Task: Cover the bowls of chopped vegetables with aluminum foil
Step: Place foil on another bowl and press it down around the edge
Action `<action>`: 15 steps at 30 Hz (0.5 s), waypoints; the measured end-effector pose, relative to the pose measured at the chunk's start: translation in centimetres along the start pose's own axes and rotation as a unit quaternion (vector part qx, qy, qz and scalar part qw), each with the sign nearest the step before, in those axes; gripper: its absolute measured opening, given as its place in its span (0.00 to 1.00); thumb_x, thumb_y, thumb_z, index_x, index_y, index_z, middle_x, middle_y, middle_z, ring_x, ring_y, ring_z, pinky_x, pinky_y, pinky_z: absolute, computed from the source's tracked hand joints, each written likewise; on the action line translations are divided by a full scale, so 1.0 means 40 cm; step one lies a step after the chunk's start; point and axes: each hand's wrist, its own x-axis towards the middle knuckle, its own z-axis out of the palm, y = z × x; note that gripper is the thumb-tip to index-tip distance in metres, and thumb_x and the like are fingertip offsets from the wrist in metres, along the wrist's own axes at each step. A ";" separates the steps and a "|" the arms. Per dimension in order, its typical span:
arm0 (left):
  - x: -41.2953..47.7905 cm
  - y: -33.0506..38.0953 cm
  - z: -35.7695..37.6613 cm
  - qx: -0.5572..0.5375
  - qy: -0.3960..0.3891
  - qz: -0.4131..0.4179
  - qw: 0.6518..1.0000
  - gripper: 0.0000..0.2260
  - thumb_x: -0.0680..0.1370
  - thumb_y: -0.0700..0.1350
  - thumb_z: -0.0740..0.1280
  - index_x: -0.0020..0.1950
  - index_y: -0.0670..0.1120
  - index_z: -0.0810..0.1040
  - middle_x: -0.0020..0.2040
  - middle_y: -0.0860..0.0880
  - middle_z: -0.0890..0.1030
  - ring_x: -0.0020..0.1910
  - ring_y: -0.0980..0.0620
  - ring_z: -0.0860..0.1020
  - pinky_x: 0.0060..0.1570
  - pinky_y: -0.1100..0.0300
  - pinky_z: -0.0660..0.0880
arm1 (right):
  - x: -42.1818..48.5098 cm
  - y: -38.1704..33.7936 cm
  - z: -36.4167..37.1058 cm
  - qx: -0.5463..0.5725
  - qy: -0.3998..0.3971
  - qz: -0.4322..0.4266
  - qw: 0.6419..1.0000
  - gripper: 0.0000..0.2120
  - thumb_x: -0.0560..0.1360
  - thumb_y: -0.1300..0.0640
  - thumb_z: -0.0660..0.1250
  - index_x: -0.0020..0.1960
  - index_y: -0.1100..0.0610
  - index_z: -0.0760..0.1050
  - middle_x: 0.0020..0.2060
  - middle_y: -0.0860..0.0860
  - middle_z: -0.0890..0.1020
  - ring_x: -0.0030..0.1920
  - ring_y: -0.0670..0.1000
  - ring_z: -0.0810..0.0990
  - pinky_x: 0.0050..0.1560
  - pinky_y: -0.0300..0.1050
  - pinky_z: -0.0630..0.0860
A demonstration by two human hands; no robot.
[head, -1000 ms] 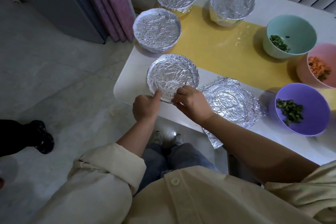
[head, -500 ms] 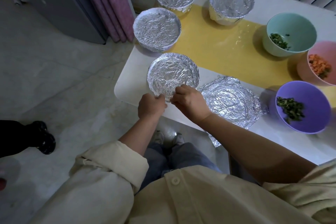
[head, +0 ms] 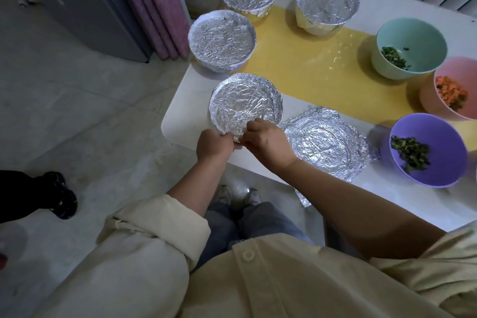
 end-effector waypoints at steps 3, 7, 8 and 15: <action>-0.003 0.008 -0.004 -0.003 0.003 0.000 1.000 0.11 0.74 0.44 0.62 0.38 0.41 0.81 0.32 0.47 0.85 0.37 0.46 0.85 0.42 0.52 0.81 | 0.003 0.001 0.000 -0.004 0.005 0.002 1.000 0.08 0.70 0.62 0.69 0.32 0.58 0.78 0.30 0.53 0.74 0.34 0.57 0.75 0.27 0.42 0.67; -0.009 0.003 -0.004 -0.011 -0.011 -0.023 1.000 0.11 0.73 0.45 0.65 0.36 0.41 0.81 0.33 0.44 0.85 0.33 0.46 0.82 0.38 0.58 0.77 | 0.000 0.000 0.000 0.002 -0.002 0.000 1.000 0.06 0.68 0.64 0.73 0.32 0.59 0.78 0.31 0.53 0.74 0.35 0.57 0.76 0.27 0.42 0.67; -0.010 0.004 -0.004 -0.011 -0.007 -0.019 1.000 0.10 0.73 0.44 0.65 0.34 0.41 0.81 0.31 0.45 0.85 0.36 0.45 0.83 0.43 0.54 0.80 | 0.000 -0.002 0.001 0.004 -0.004 0.000 1.000 0.07 0.68 0.64 0.73 0.32 0.58 0.79 0.30 0.53 0.74 0.35 0.57 0.76 0.26 0.42 0.67; -0.012 0.039 -0.020 0.049 0.007 -0.007 0.999 0.11 0.73 0.46 0.63 0.42 0.40 0.82 0.29 0.47 0.84 0.43 0.48 0.84 0.47 0.56 0.79 | 0.010 -0.010 0.006 0.028 0.007 0.011 1.000 0.04 0.67 0.61 0.75 0.36 0.58 0.81 0.31 0.53 0.75 0.35 0.57 0.77 0.27 0.43 0.70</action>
